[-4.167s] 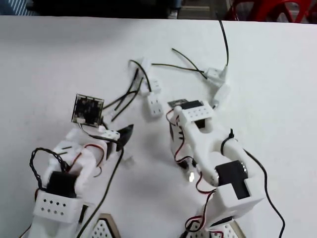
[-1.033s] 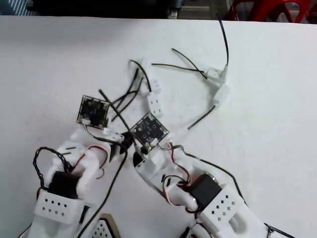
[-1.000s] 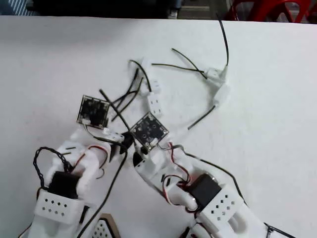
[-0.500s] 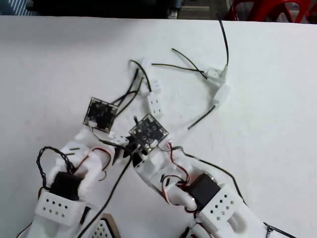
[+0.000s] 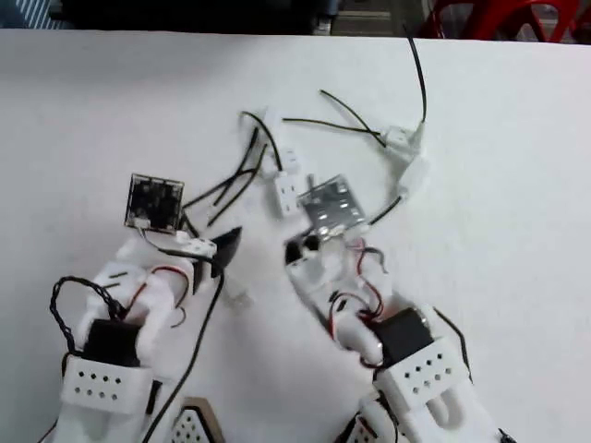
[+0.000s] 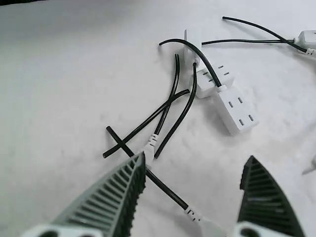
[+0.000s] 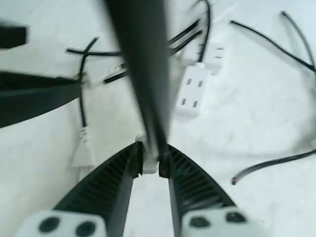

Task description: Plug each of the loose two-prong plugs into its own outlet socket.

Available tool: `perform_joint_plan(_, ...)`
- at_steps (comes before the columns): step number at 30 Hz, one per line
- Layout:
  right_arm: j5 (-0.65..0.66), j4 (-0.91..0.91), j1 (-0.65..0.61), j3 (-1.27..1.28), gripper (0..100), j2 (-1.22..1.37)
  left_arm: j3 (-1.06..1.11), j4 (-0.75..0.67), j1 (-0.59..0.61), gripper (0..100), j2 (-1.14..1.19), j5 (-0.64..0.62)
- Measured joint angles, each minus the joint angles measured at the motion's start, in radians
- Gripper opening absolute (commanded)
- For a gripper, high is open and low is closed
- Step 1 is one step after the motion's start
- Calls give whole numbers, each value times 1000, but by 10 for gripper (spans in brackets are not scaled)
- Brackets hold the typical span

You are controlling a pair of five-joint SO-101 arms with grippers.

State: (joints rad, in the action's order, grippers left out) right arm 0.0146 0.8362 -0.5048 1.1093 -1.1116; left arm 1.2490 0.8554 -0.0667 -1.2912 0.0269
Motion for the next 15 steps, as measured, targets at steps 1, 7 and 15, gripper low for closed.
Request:
perform_joint_plan(1, -14, -37, 41, 17, 17, 0, 0, 0, 5, 353, 0, 0)
perform_joint_plan(7, -75, -244, 213, 129, 17, 0, -75, 75, -15, 366, 0, 0)
perform_joint_plan(15, -84, -437, 342, 226, 17, 0, -143, 121, -180, 365, 18, 0)
